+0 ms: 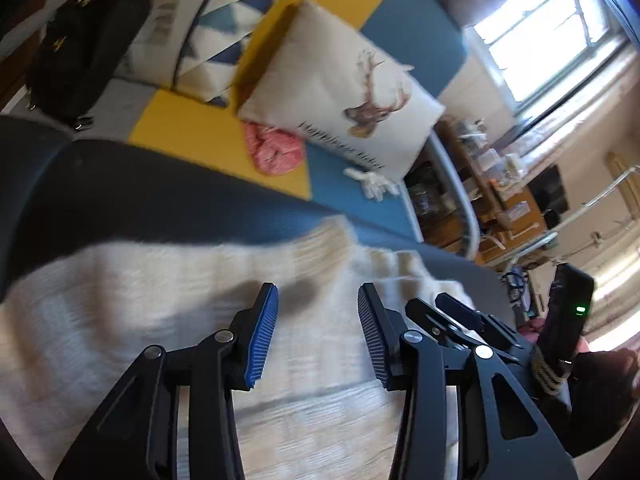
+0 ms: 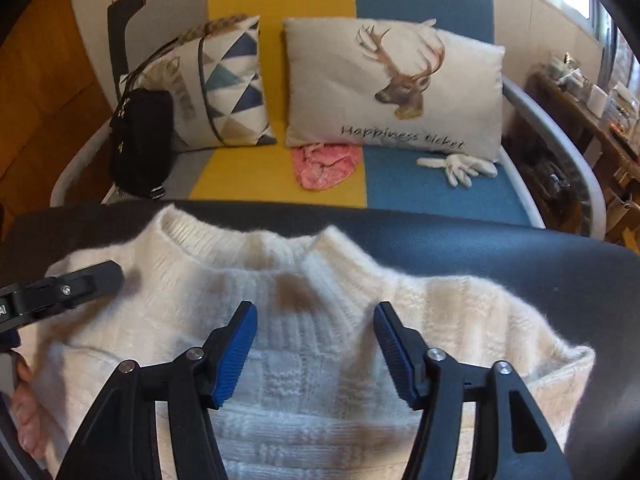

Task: Fold clothes
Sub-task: 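Move both open grippers toward the sweater collar and the other sleeve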

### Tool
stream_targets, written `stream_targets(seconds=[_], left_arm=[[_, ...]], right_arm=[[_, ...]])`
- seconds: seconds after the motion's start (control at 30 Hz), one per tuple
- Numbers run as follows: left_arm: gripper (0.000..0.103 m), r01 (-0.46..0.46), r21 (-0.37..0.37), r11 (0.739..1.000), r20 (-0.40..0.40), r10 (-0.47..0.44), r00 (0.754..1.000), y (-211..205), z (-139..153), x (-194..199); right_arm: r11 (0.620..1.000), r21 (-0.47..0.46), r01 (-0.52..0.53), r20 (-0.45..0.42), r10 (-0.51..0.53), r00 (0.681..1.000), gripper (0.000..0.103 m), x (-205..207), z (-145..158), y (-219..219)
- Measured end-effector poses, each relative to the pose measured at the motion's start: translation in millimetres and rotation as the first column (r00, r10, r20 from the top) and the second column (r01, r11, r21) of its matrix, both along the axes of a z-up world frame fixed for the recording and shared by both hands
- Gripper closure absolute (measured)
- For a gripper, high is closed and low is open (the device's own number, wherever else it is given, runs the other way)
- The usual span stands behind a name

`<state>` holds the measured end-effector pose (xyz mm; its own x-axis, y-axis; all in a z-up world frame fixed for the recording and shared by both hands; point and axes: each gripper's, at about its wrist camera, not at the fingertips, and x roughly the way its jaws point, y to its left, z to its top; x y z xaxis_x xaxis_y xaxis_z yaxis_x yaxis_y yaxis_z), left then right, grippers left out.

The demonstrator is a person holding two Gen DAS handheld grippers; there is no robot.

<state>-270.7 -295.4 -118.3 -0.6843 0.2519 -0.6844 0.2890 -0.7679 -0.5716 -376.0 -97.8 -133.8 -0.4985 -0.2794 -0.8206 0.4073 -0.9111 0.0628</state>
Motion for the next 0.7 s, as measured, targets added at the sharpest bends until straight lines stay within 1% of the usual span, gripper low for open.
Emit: stream_targets(seconds=[0.03,0.07,0.1,0.17,0.2,0.27,0.33,0.4,0.43,0.5,0.53,0.6,0.63,0.7], left_arm=[[0.058,0.01,0.001,1.0,0.003,-0.01,1.0,3.2,-0.9,-4.8],[0.058,0.02,0.001,1.0,0.024,-0.02,1.0,6.2,-4.9,-11.5],[0.058,0.029,0.001,1.0,0.046,-0.029,0.999,9.3,-9.0,-18.1],[0.059,0.042,0.004,0.999,0.078,-0.042,0.996,13.4,-16.8,-29.7],[0.059,0.036,0.013,0.999,0.071,-0.037,0.997,11.5,-18.5,-31.0],[0.059,0.01,0.057,0.998,0.069,-0.014,0.998,4.1,-16.7,-26.3],[0.058,-0.024,0.093,0.995,0.054,0.019,0.998,-3.9,-11.2,-12.0],[0.058,-0.04,0.104,0.994,0.03,0.037,0.999,-9.7,-4.9,8.4],[0.058,-0.056,0.127,0.99,0.015,0.055,0.998,-13.9,-3.1,22.7],[0.058,-0.102,0.213,0.972,-0.022,0.109,0.994,-25.2,-2.2,60.0],[0.058,-0.13,0.252,0.959,-0.041,0.144,0.989,-31.2,-1.0,81.6],[0.058,-0.197,0.323,0.926,-0.078,0.233,0.969,-43.8,3.2,130.9],[0.058,-0.237,0.341,0.91,-0.089,0.282,0.955,-50.9,6.6,159.0],[0.057,-0.306,0.33,0.893,-0.117,0.361,0.925,-65.1,15.5,215.2]], right_arm=[[1.0,-0.013,0.023,-0.006,-0.023,1.0,0.042,-1.8,1.0,5.5],[0.998,-0.018,0.057,0.0,-0.057,0.998,0.042,-4.9,-0.9,12.1],[0.996,0.01,0.086,0.013,-0.086,0.996,0.042,-8.3,-5.6,15.5],[0.996,0.038,0.082,0.006,-0.082,0.997,0.041,-9.5,-8.9,14.2],[0.996,0.049,0.076,0.0,-0.076,0.997,0.04,-9.5,-9.9,13.2],[0.996,0.064,0.058,-0.001,-0.058,0.998,0.04,-8.5,-9.0,11.2],[0.999,0.027,0.036,0.003,-0.036,0.999,0.04,2.7,0.2,15.1],[1.0,-0.016,0.015,0.004,-0.015,1.0,0.04,15.2,9.7,19.9],[0.999,-0.041,0.002,0.004,-0.002,1.0,0.04,25.7,13.9,21.8],[0.995,-0.096,-0.034,0.0,0.034,0.999,0.04,52.5,21.6,22.9],[0.992,-0.113,-0.061,0.004,0.062,0.998,0.04,65.3,22.4,20.3],[0.986,-0.135,-0.099,0.006,0.1,0.995,0.04,94.9,22.4,15.0],[0.983,-0.146,-0.113,0.01,0.116,0.993,0.04,109.6,22.2,12.1],[0.976,-0.167,-0.141,0.02,0.146,0.989,0.04,138.3,21.6,5.9]])
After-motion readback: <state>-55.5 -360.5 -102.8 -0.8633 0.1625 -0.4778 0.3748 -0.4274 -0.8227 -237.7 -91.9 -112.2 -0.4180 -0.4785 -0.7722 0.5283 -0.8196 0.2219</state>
